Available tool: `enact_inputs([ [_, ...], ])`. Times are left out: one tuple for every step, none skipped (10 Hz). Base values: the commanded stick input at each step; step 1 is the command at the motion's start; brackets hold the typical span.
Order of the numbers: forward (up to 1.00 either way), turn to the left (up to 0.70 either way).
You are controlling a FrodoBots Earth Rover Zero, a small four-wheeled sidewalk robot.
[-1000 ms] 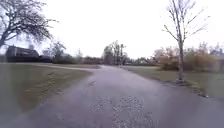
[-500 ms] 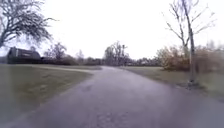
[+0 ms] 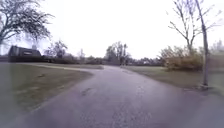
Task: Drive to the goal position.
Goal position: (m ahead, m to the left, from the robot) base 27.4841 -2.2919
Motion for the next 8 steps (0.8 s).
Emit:
enact_inputs([
  [1.00, 0.00],
  [1.00, 0.00],
  [1.00, 0.00],
  [1.00, 0.00],
  [1.00, 0.00],
  [1.00, 0.00],
  [1.00, 0.00],
  [1.00, 0.00],
])
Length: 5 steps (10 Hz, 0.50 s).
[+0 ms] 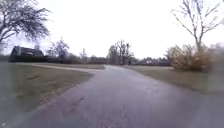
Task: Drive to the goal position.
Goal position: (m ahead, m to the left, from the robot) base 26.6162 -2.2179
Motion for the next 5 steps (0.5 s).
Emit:
enact_inputs([
  [1.00, 0.00],
  [1.00, 0.00],
  [1.00, 0.00],
  [1.00, 0.00],
  [1.00, 0.00],
])
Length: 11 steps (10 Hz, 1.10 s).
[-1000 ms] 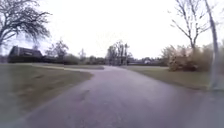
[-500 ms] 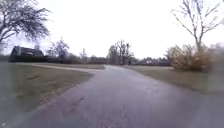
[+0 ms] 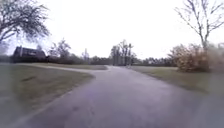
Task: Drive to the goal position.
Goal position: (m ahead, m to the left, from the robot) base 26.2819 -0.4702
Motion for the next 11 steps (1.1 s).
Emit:
enact_inputs([
  [1.00, 0.00],
  [1.00, -0.07],
  [1.00, -0.31],
  [1.00, -0.40],
  [1.00, -0.40],
  [1.00, -0.34],
  [1.00, -0.15],
  [1.00, 0.00],
  [1.00, 0.00],
  [1.00, 0.00],
  [1.00, 0.00],
])
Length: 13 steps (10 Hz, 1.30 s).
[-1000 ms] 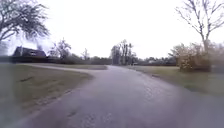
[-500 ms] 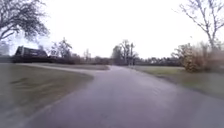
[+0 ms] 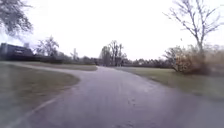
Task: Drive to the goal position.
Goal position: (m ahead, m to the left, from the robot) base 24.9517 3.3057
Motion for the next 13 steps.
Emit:
enact_inputs([
  [1.00, 0.00],
  [1.00, 0.00],
  [1.00, 0.00],
  [1.00, 0.00],
  [1.00, 0.00],
  [1.00, 0.00],
  [1.00, 0.00],
  [1.00, 0.00],
  [1.00, 0.00],
  [1.00, 0.00],
  [1.00, 0.00],
  [1.00, 0.00],
  [1.00, 0.00],
])
